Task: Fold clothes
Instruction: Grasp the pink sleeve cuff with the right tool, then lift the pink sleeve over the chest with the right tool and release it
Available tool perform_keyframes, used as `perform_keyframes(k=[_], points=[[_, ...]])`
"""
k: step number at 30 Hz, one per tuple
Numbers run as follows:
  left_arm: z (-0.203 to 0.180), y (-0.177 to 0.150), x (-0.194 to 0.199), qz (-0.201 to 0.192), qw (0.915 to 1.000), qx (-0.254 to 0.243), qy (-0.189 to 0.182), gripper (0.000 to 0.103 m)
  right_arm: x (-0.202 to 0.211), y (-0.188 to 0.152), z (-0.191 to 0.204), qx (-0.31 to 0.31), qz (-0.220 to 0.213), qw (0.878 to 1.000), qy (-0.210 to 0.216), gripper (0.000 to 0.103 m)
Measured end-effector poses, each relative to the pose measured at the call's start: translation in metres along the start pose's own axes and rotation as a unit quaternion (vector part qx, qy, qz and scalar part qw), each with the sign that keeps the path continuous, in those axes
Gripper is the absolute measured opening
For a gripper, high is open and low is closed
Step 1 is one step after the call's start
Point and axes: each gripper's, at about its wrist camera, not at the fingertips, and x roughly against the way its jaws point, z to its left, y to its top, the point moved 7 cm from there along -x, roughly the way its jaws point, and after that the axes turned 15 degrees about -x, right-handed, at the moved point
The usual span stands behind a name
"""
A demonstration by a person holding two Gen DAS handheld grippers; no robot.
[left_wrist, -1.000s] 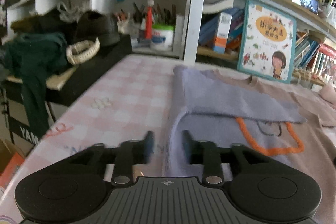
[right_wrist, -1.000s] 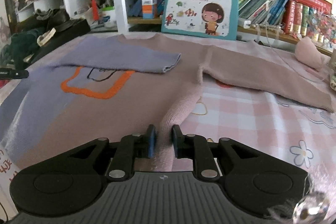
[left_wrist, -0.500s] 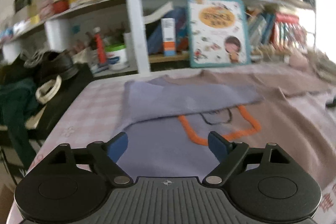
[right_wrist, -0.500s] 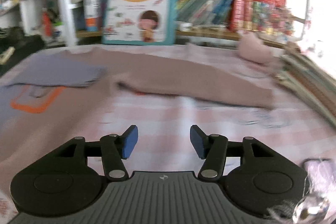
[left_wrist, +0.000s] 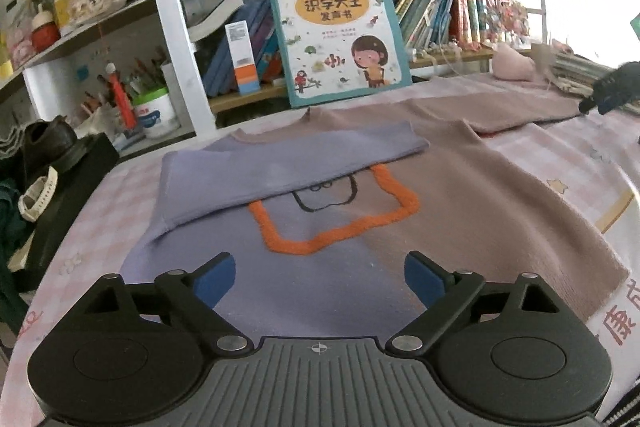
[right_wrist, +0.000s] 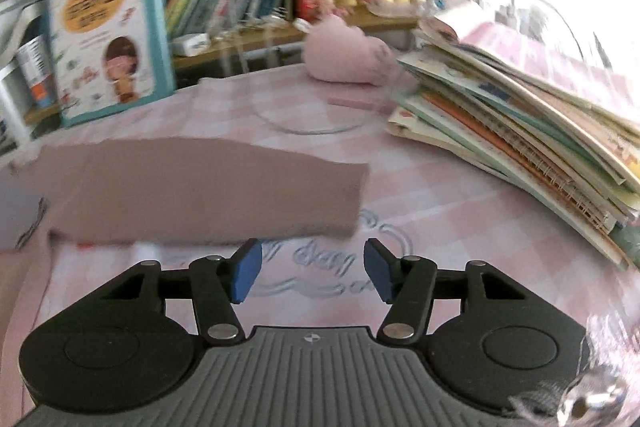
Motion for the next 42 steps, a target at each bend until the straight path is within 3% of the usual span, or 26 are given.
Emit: perform_keyframes(k=[9, 15, 17, 20, 23, 31, 42], points=[[0.003, -0.002, 0.001, 0.009, 0.9999, 0.008, 0.007, 0.095, -0.028, 0.02, -0.009, -0.059, 0.021, 0.998, -0.002, 0.041], [-0.001, -0.005, -0.003, 0.016, 0.9998, 0.008, 0.001, 0.095, -0.033, 0.015, 0.006, 0.008, 0.014, 1.0, -0.024, 0.034], [-0.003, -0.004, -0.004, 0.014, 0.9999, 0.006, -0.001, 0.095, -0.033, 0.01, 0.014, 0.042, 0.011, 0.999, -0.022, 0.021], [-0.006, -0.003, -0.003, 0.011, 0.9999, 0.003, -0.005, 0.095, -0.034, 0.009, 0.019, 0.048, 0.021, 0.999, -0.007, 0.011], [-0.007, -0.004, 0.0, 0.008, 1.0, -0.004, -0.004, 0.095, -0.032, 0.013, 0.022, 0.031, 0.024, 0.999, 0.004, 0.01], [0.002, -0.012, 0.001, 0.013, 0.9998, 0.018, 0.0, 0.095, 0.012, 0.034, 0.082, 0.016, 0.001, 0.994, 0.111, 0.01], [-0.007, -0.021, 0.009, 0.01, 0.9999, 0.005, 0.0, 0.095, 0.068, 0.023, 0.263, 0.11, 0.0, 0.956, 0.271, 0.01]])
